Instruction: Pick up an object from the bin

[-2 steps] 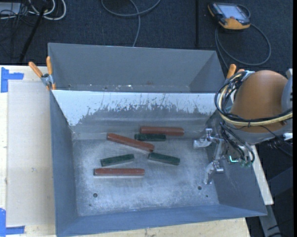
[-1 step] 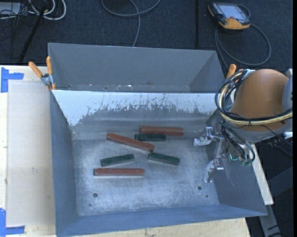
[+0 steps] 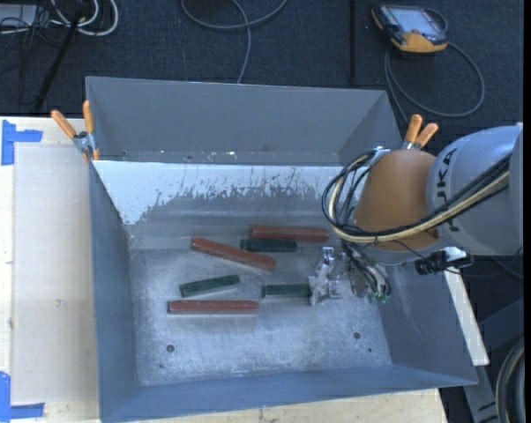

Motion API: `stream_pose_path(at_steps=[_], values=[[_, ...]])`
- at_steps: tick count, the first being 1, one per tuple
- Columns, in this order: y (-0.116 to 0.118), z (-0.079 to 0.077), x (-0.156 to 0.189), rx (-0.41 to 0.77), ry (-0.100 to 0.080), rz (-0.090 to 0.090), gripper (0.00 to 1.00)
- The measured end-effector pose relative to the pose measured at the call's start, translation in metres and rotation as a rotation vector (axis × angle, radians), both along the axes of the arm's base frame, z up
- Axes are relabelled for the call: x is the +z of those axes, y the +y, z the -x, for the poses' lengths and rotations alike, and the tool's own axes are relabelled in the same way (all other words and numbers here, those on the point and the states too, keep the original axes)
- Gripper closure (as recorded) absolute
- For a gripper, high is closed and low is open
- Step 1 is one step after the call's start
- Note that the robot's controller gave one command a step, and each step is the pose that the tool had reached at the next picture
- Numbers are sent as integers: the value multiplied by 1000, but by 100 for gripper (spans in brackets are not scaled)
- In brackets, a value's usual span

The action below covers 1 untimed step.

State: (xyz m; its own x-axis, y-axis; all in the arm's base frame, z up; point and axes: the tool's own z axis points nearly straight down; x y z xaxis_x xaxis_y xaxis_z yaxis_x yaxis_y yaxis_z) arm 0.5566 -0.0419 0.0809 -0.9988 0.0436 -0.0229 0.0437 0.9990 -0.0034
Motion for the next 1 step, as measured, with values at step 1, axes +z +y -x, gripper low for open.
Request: stream_pose_path(at_steps=[1], values=[[0, 0, 0, 0, 0, 0, 100]])
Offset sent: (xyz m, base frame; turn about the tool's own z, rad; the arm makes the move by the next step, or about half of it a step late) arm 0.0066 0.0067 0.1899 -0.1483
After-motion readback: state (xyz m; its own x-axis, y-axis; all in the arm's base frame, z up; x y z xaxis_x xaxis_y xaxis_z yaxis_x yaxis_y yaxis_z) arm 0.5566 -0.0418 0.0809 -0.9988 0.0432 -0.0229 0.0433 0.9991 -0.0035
